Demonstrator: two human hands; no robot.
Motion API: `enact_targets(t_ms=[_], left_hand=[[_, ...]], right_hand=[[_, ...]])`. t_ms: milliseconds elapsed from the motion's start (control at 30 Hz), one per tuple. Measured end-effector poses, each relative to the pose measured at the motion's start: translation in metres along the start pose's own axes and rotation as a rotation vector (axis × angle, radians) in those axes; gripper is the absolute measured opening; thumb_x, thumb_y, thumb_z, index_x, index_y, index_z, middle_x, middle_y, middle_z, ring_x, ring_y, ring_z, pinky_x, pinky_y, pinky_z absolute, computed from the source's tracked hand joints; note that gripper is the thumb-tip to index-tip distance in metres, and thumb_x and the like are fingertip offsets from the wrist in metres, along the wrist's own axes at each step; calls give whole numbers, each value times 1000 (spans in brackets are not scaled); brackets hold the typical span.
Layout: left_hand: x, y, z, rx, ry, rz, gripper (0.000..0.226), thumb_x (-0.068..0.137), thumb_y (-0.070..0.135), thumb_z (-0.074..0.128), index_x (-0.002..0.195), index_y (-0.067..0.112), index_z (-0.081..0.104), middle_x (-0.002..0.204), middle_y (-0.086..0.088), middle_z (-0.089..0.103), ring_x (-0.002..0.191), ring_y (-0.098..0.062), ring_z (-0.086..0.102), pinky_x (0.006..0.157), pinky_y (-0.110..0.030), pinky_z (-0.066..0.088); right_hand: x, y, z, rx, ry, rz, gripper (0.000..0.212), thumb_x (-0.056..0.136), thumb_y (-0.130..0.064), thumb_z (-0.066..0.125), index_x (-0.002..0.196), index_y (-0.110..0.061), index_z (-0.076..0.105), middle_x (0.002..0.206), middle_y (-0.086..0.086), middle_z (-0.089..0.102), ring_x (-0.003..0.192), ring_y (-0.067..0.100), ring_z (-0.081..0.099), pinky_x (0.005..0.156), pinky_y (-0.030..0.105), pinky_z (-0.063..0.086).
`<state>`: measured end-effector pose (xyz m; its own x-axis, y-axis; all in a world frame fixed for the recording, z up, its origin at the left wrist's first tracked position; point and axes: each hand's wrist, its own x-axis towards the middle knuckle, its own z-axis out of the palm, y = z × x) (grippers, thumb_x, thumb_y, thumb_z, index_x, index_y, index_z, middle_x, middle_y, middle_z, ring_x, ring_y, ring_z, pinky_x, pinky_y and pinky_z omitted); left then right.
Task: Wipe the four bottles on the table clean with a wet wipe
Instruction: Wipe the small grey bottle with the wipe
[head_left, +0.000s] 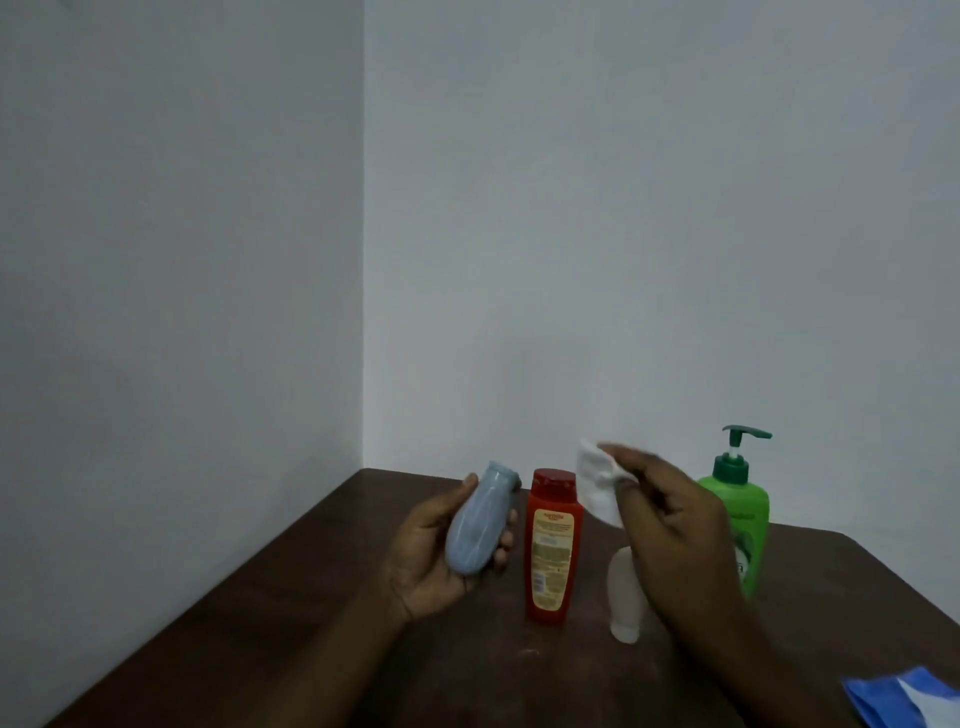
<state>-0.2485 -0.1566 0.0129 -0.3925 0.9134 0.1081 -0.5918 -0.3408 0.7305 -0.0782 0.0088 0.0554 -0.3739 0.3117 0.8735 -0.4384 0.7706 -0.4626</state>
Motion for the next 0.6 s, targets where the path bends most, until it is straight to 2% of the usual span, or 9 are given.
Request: enact_targets(t_ms=[67,133,200,233,267,333,433,533,600], left_hand=[[2,-12,2,-42,30,-27,55,88,31,79,132,2,64,100,-20,62,75,-28,63,60,-37,58],[3,-19,4,-49,65,-19,41,92,32,72,118,1,73,96,-18,62,71,-26,61,56,-34,55],[1,-23,10,-30,83,-7,41,91,38,64,108,3,78,93,-16,63,70,-24,59,57,-32,52],[1,-25,13,-19,94,-1,42,92,40,61,106,4,78,91,-15,63,70,-24,59,57,-32,51],[2,-26,15,-13,104,5,43,92,40,60,106,4,78,90,-14,64,70,-24,59,56,-31,50],[5,-32,17,-6,133,10,43,90,40,61,107,4,77,89,-14,63,70,-24,59,54,-31,48],[9,-42,20,38,176,-1,40,87,39,64,102,4,76,87,-14,62,67,-23,58,47,-27,47],[9,-50,29,32,177,-20,34,83,35,64,88,4,78,80,-13,62,61,-23,56,40,-25,45],[9,-51,31,36,186,-19,34,83,36,62,81,7,80,77,-10,64,60,-21,57,40,-24,43]], right_hand=[[4,-4,12,67,87,43,49,99,1,54,117,-42,65,112,-28,72,98,-7,67,80,7,50],[-4,2,22,55,140,40,48,100,-2,56,123,-44,63,105,-18,76,86,-5,68,74,6,50],[-22,15,30,-13,133,23,44,101,-9,58,132,-40,63,94,-6,77,71,-1,66,63,14,53],[-31,21,33,-58,107,-13,40,103,-13,57,136,-35,62,95,-6,77,71,1,68,63,21,55],[-39,26,33,-111,64,-70,40,103,-18,55,140,-30,60,102,-6,77,78,2,70,67,27,57],[-50,35,34,-208,-20,-212,43,100,-17,54,142,-15,58,128,-2,71,108,6,71,85,36,59],[-55,41,35,-324,-101,-317,50,89,0,62,139,-1,59,144,10,59,134,20,58,100,53,54],[-54,41,38,-397,-151,-373,48,91,1,53,138,-4,60,149,9,54,144,11,44,118,32,38],[-56,44,44,-418,-218,-411,46,93,-3,47,137,-2,61,149,11,53,145,18,43,122,28,29]])
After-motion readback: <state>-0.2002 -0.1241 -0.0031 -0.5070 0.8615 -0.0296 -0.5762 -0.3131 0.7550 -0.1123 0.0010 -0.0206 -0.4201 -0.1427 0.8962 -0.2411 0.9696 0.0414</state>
